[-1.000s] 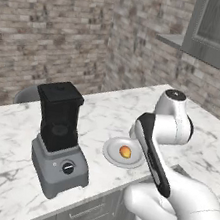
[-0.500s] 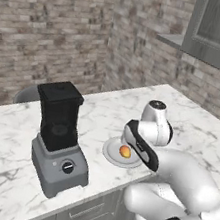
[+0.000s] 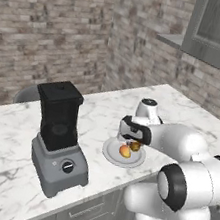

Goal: Pick the apple and mango from the fridge and place them on the plate next to the blender to make a fruit smoothie.

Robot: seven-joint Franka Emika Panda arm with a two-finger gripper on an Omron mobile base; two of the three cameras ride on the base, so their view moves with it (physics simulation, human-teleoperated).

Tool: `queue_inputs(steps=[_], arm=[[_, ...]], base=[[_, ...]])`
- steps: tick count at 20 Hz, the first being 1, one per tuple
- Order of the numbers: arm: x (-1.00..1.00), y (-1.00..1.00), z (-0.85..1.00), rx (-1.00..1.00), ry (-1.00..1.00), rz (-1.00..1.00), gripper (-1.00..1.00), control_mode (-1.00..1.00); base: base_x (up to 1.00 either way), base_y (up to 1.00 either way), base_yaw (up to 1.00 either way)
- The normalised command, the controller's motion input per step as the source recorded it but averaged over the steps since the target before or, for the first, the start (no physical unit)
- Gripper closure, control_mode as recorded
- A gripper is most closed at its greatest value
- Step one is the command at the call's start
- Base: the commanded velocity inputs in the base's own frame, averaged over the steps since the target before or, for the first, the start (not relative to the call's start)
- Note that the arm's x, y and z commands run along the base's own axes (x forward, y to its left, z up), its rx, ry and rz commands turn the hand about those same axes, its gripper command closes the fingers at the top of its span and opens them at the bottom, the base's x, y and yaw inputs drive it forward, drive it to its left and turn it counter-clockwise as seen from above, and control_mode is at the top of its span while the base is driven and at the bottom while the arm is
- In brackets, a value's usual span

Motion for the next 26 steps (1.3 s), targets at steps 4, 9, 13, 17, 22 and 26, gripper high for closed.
queue_inputs(steps=[4, 9, 13, 17, 22, 26], arm=[[0.15, 0.0, -0.05, 0.0, 0.0, 0.0, -1.0, -1.0], [-0.16, 0.0, 0.13, 0.0, -0.04, 0.0, -1.0, -1.0], [-0.96, -0.01, 0.73, 0.0, -0.33, 0.01, -1.0, -1.0], [-1.0, -0.28, 0.3, 0.01, -0.46, 0.03, -1.0, -1.0], [-1.0, -0.62, 0.04, 0.08, -0.44, 0.0, -1.0, -1.0], [-1.0, -0.78, 0.3, 0.11, -0.44, 0.0, -1.0, -1.0]], base=[[0.0, 0.0, 0.0], [0.0, 0.0, 0.0], [0.0, 0.0, 0.0], [0.0, 0.0, 0.0], [0.0, 0.0, 0.0], [0.0, 0.0, 0.0]])
